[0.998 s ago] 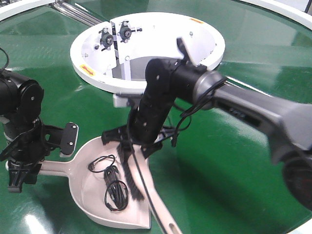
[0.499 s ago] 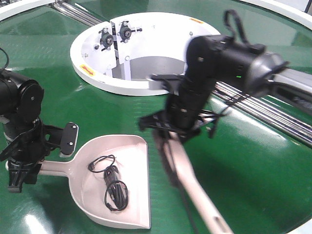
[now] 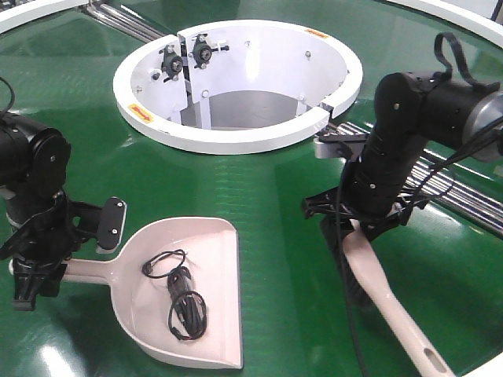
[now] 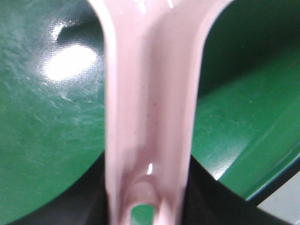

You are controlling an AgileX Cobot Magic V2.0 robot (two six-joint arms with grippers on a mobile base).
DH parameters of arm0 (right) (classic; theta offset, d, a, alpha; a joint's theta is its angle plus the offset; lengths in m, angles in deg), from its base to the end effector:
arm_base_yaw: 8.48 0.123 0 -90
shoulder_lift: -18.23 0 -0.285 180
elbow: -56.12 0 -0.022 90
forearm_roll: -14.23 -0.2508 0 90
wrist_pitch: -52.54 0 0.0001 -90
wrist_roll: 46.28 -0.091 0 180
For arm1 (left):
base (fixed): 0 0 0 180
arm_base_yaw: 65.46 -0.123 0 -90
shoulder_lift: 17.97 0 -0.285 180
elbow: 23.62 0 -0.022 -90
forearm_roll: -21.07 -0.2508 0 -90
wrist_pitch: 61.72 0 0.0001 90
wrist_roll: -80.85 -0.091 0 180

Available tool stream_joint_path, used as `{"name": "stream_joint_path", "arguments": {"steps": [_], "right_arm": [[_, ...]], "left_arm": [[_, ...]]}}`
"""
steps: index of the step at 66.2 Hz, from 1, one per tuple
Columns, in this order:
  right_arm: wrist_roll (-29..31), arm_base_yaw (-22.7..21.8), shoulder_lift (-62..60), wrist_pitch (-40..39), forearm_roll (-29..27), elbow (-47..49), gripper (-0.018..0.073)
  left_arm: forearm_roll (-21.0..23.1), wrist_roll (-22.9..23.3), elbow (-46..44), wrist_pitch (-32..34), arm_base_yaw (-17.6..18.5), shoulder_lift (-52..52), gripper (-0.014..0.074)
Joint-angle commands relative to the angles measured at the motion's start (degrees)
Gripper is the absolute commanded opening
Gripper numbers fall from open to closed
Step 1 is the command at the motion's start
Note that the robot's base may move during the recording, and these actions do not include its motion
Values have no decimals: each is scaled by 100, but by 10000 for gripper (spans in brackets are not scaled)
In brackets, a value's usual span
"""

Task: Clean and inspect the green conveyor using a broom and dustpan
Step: 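Lift the brush away from the dustpan with the right gripper, then lower the brush back onto the belt with the right gripper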

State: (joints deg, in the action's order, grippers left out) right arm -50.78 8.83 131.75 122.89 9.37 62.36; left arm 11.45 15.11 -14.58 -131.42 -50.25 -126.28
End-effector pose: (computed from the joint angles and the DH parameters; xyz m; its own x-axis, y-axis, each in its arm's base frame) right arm 0.3449 0.1151 0.2402 -0.9804 -0.1939 -0.0337 -0.1961 0.9770 0.0838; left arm 0.3045 -0.0680 0.2087 -0.0830 0.9787 0.1875 0.9940 0.0948 -0.0549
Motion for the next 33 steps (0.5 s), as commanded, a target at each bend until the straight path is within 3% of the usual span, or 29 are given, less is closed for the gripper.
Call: {"name": "stream_joint_path", "arguments": {"steps": [1,33], "right_arm": [[104,-111,-194,309,155,139,-5],[204,-156,518,293,350,139,-5]], "left_arm": [[115,17,-157,-172,51,207,-22],[115,17,-157,-172,51,207,-22]]}}
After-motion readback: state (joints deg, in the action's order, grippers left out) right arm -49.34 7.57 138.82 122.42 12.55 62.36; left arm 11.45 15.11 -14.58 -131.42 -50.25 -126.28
